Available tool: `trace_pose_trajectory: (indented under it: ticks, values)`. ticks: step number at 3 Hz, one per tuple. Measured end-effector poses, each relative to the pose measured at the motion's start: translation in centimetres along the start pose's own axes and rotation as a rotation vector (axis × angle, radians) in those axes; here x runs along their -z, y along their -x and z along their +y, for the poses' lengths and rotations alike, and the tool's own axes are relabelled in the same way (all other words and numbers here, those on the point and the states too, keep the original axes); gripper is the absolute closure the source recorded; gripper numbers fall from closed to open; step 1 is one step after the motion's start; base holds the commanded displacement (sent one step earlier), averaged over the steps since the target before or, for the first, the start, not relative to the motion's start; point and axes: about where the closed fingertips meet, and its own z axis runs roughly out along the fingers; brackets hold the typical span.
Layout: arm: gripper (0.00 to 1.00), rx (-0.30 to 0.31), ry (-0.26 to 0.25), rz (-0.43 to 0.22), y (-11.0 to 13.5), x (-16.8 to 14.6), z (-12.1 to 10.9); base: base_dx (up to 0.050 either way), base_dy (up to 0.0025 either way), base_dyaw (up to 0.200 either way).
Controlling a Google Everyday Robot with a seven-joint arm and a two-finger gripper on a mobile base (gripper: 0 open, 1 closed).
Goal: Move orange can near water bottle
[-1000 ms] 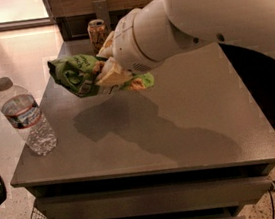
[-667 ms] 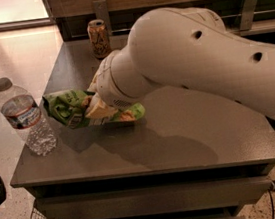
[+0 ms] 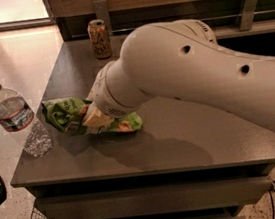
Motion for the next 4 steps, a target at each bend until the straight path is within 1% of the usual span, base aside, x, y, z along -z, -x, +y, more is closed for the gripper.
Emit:
trace_pose_trajectory:
  ticks: [2,3,4]
  values:
    - [0.18,0.008,-0.004,-0.001,0.40,0.21,0.09,0.000,0.00000,0.000]
    - [0.00,0.012,-0.006,-0.001,0.63,0.34,0.15,0.000,0.00000,0.000]
    - [0.00,0.013,-0.006,-0.001,0.64,0.34,0.16,0.000,0.00000,0.000]
